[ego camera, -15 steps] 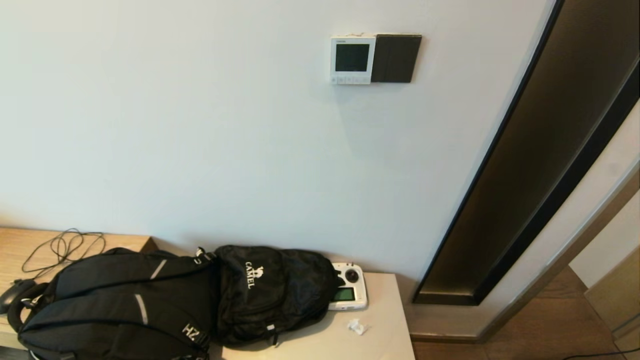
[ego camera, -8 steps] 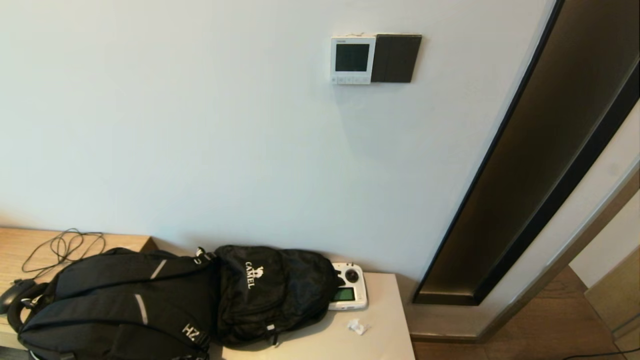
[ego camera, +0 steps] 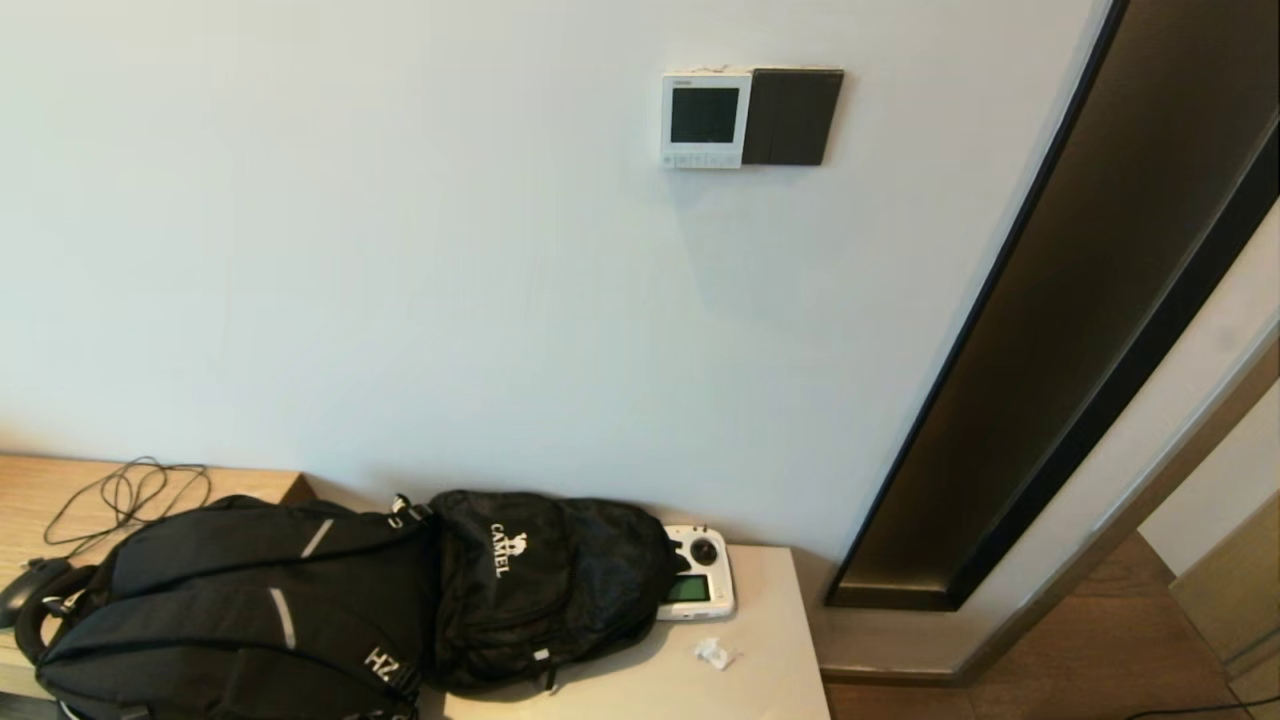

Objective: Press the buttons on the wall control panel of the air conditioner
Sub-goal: Turn on the central air conditioner

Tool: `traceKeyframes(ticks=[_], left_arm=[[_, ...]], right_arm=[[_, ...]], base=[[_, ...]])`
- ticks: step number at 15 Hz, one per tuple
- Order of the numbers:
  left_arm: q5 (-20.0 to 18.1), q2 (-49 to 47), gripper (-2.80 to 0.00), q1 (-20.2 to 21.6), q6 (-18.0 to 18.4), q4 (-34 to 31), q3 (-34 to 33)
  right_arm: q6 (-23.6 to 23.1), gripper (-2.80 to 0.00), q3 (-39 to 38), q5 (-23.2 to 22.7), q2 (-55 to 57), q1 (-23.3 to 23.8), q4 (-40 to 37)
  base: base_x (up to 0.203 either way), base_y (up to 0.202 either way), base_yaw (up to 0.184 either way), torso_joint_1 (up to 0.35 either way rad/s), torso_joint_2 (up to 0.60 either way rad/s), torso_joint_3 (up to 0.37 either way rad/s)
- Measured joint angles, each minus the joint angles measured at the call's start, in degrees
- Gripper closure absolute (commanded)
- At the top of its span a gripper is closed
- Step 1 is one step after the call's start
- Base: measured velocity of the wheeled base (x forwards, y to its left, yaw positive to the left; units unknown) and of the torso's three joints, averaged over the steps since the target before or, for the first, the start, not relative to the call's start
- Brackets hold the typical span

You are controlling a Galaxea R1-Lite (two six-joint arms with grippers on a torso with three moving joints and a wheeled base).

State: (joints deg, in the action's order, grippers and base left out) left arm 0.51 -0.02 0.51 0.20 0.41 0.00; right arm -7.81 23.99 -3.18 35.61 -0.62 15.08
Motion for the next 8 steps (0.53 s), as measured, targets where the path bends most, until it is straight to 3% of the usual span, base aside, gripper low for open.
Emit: traceKeyframes(ticks=[4, 8], left_arm=[[0.0, 0.0, 0.00, 0.0, 0.0, 0.0, 0.0], [0.0, 0.0, 0.00, 0.0, 0.0, 0.0, 0.0]], right_arm=[[0.1, 0.00, 3.2, 0.3, 9.4, -1.1, 6.1], [0.3, 0.00, 9.0, 3.3, 18.0, -5.9, 7.3]], base=[[0.000, 0.000, 0.000, 0.000, 0.00, 0.000], [0.000, 0.000, 0.000, 0.000, 0.00, 0.000]])
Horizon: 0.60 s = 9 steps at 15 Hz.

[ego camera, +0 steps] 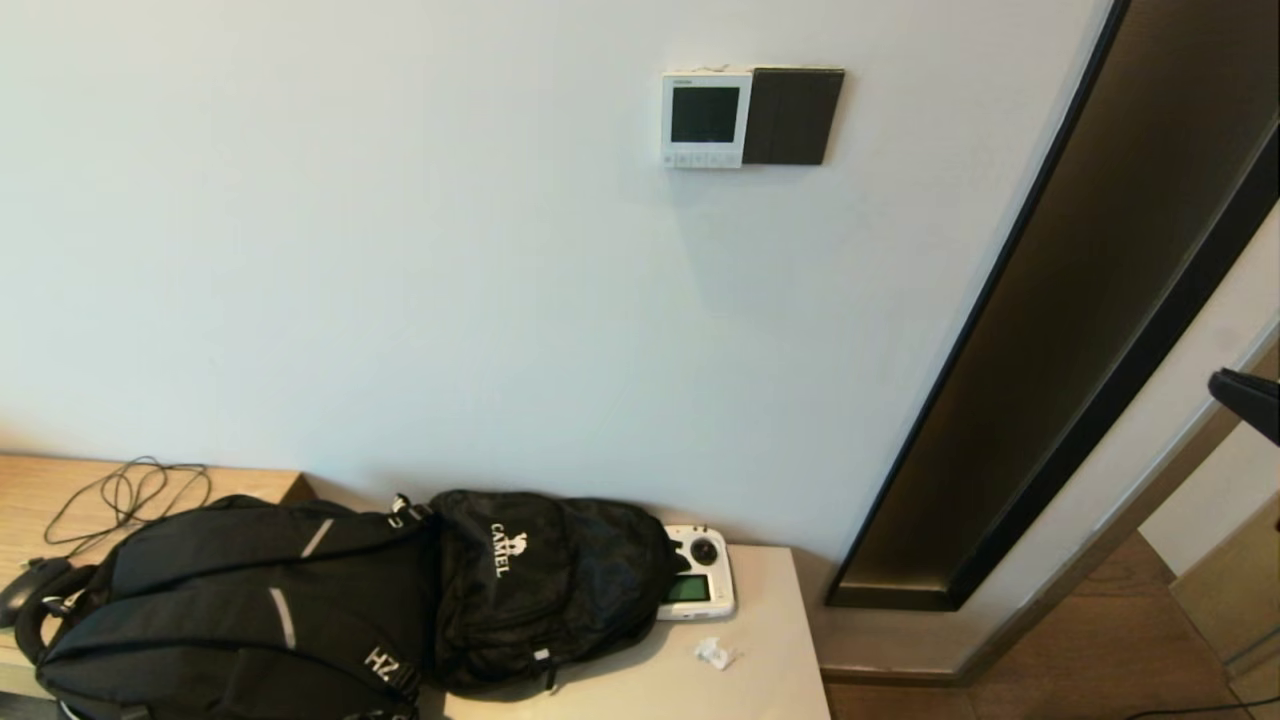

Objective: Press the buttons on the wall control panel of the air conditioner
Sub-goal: Turn on the central air conditioner

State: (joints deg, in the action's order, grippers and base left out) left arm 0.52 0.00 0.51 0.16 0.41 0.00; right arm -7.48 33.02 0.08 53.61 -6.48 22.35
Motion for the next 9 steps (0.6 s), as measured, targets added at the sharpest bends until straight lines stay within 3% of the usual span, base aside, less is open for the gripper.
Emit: traceKeyframes(ticks=[6, 9], left_arm=[[0.0, 0.0, 0.00, 0.0, 0.0, 0.0, 0.0], [0.0, 0.0, 0.00, 0.0, 0.0, 0.0, 0.0]], right_arm=[[-0.4, 0.00, 6.5, 15.4, 12.2, -14.5, 7.3], [-0.5, 0.00, 11.6, 18.2, 18.2, -17.5, 7.7]], base=[[0.000, 0.000, 0.000, 0.000, 0.00, 0.000], [0.000, 0.000, 0.000, 0.000, 0.00, 0.000]])
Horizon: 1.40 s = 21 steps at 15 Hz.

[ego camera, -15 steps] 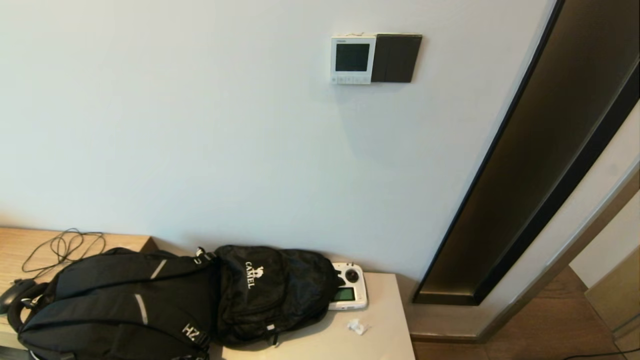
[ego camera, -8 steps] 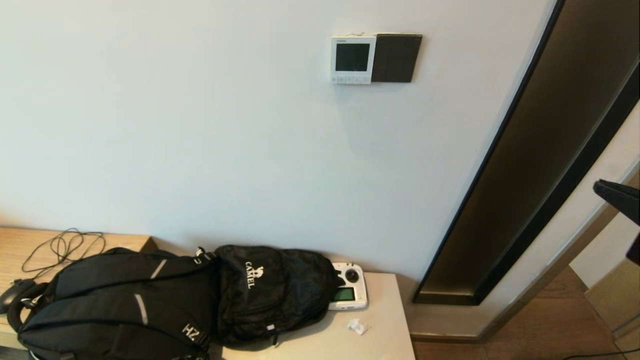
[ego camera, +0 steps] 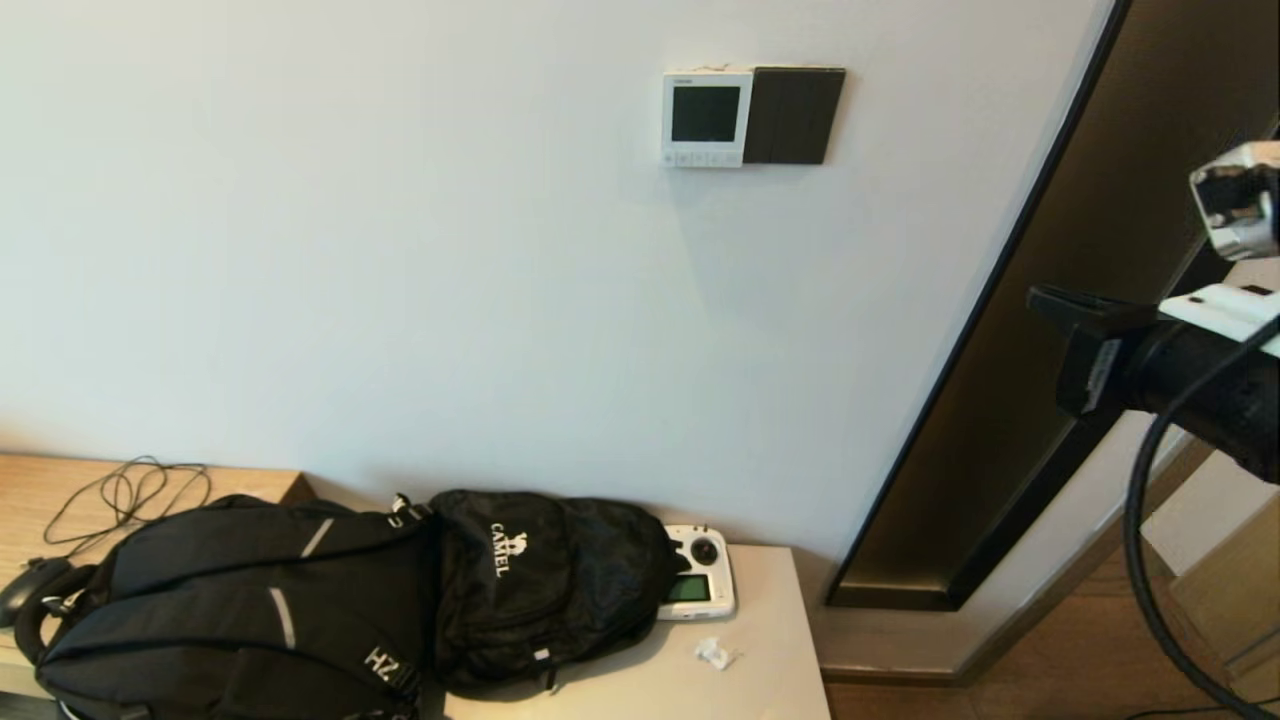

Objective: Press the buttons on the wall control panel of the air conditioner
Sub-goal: Turn on the central air conditioner

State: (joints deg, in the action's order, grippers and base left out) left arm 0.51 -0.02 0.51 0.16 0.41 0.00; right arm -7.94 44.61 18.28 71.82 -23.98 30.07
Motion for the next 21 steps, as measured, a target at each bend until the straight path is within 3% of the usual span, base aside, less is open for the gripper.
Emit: traceKeyframes(ticks=[7, 14, 21], left_arm=[[0.0, 0.0, 0.00, 0.0, 0.0, 0.0, 0.0], [0.0, 0.0, 0.00, 0.0, 0.0, 0.0, 0.0], [0.0, 0.0, 0.00, 0.0, 0.0, 0.0, 0.0]], right_arm=[[0.0, 0.00, 15.7, 5.4, 13.4, -3.1, 0.0], [-0.1, 0.00, 29.8, 13.0, 24.8, -9.2, 0.0], [0.0, 0.00, 39.2, 16.4, 32.6, -10.0, 0.0]], base=[[0.000, 0.000, 0.000, 0.000, 0.00, 0.000], [0.000, 0.000, 0.000, 0.000, 0.00, 0.000], [0.000, 0.000, 0.000, 0.000, 0.00, 0.000]])
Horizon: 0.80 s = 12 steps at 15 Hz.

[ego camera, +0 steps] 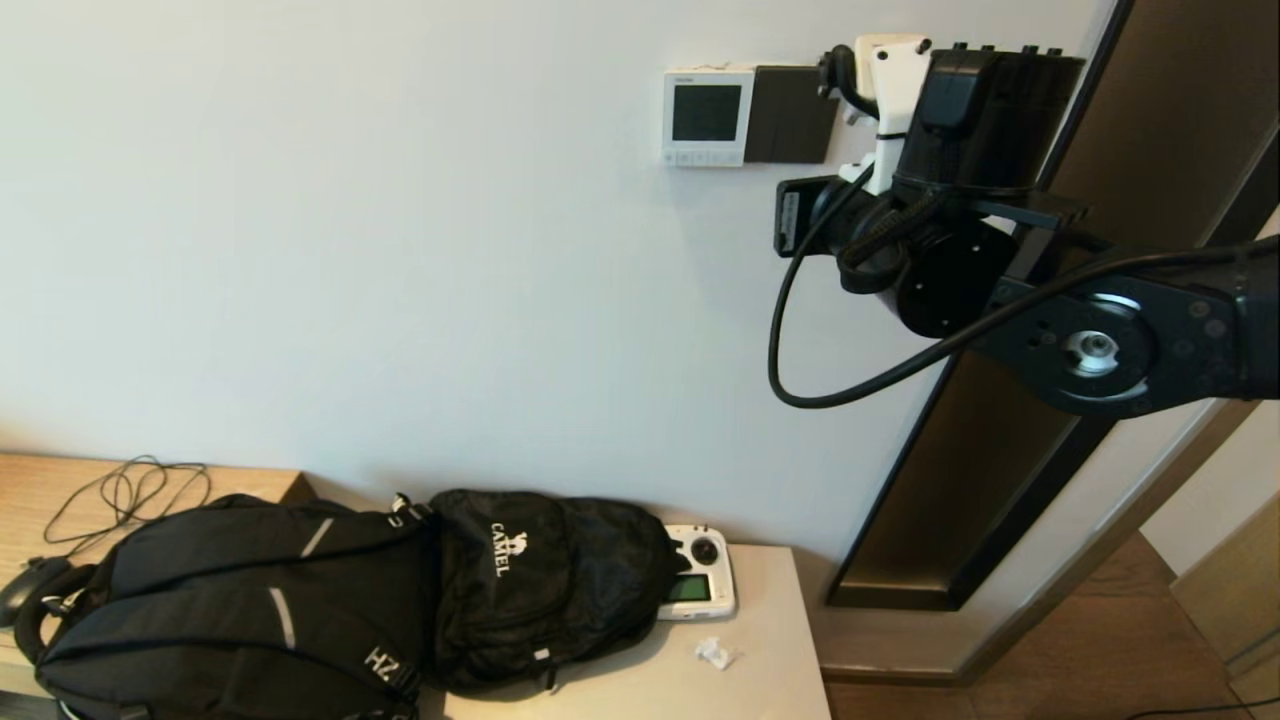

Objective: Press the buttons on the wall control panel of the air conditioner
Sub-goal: Turn on the central air conditioner

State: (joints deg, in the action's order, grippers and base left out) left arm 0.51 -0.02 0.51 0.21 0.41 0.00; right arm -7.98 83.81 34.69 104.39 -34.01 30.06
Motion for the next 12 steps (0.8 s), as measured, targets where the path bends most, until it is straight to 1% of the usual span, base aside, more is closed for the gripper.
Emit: traceKeyframes(ticks=[2, 6, 10, 12], left_arm=[[0.0, 0.0, 0.00, 0.0, 0.0, 0.0, 0.0], [0.0, 0.0, 0.00, 0.0, 0.0, 0.0, 0.0], [0.0, 0.0, 0.00, 0.0, 0.0, 0.0, 0.0], [0.0, 0.0, 0.00, 0.0, 0.0, 0.0, 0.0]], right_arm=[[0.0, 0.00, 2.0, 0.1, 1.7, 0.3, 0.0], [-0.1, 0.00, 8.4, 0.6, 6.2, 0.1, 0.0], [-2.4, 0.00, 16.9, 1.8, 11.2, -0.1, -0.2], [-3.8, 0.00, 19.3, 1.9, 13.1, -0.4, -0.4]], base=[[0.000, 0.000, 0.000, 0.000, 0.00, 0.000], [0.000, 0.000, 0.000, 0.000, 0.00, 0.000], [0.000, 0.000, 0.000, 0.000, 0.00, 0.000], [0.000, 0.000, 0.000, 0.000, 0.00, 0.000]])
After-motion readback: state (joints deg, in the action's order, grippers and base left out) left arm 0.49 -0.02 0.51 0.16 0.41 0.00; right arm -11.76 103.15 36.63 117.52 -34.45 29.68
